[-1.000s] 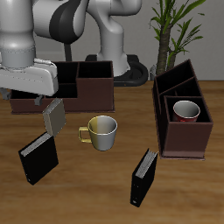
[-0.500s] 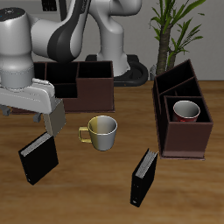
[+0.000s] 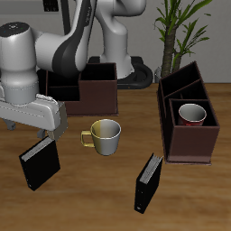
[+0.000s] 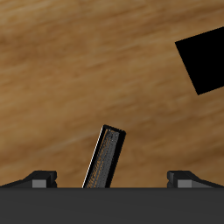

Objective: Place the red mug into the left desk caddy's right compartment and place the right black book into the back desk caddy's left compartment

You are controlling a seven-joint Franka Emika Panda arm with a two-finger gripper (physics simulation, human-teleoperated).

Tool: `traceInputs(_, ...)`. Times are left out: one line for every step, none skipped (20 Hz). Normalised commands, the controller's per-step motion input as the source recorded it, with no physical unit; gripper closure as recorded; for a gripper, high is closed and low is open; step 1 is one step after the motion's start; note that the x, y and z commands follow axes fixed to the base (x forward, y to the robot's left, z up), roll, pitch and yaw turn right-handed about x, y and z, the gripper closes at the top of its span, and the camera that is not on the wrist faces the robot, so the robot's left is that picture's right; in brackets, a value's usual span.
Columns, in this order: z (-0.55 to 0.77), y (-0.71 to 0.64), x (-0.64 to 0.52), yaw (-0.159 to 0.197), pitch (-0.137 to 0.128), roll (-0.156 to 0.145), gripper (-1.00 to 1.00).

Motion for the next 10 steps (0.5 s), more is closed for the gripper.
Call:
traceInputs(-0.22,0.15,0.16,-0.06,0.025,-0.003,-1.0)
traceInputs(-0.17,0.16,0.12,-0.073,0.024,0.034,-1.0)
traceInputs(-0.14,0.11,0.08,-0.012,-0.004,0.022,-1.0)
traceInputs(-0.15,0.16,0.07,-0.003,-0.007,0.029,-1.0)
traceInputs(-0.26,0.05,0.11,-0.011,0.031,-0.012,-1.0)
traceInputs(-0.52,-0.07,0.15,-0.008,0.031,-0.014,-1.0)
traceInputs(-0.36,0.06,0.14,-0.063,0.021,0.028,-1.0)
traceInputs(-0.24,0.06,0.05,0.022,0.032,-0.008,-1.0)
traceInputs(-0.25,0.11,0.03,-0.039,-0.003,0.006,-1.0)
traceInputs(-0.33,-0.04,0.1,-0.001,0.015,0.01,-1.0)
